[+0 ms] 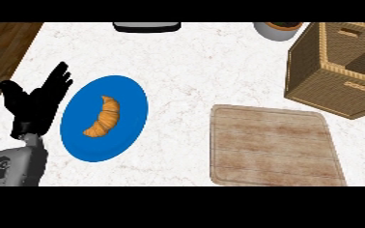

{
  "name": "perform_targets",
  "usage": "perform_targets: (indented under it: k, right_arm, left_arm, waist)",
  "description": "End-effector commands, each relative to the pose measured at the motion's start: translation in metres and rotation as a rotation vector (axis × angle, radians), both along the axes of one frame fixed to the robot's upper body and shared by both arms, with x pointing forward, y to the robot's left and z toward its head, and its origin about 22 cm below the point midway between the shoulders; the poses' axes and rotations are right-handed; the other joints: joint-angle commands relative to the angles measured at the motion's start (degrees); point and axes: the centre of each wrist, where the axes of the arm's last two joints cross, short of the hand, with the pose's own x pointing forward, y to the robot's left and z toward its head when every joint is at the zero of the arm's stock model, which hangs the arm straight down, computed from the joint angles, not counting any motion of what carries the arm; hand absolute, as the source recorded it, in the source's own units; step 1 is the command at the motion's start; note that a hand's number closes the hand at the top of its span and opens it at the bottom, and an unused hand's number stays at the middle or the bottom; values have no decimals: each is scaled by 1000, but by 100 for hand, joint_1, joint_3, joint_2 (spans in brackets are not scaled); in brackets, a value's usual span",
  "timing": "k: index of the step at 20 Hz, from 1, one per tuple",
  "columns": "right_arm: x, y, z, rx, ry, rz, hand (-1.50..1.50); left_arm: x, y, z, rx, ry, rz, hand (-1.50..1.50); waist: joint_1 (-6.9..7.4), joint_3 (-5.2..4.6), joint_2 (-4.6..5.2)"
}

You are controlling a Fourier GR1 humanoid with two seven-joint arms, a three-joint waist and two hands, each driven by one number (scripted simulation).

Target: Pick the pear from the cutting board and place it in the basket

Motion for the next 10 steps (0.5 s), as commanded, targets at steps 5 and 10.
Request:
perform_targets:
  k: [5,10]
  right_arm:
    - [-100,-97,4,22,83,98,-150]
    - [-157,-135,-21,31,116,144,-150]
  left_arm:
    - [-9,-3,-9,-5,8,5,0]
    - [-8,-16,-3,-15,3,-4,0]
  waist:
    - [-34,3,-1]
    - [10,3,1]
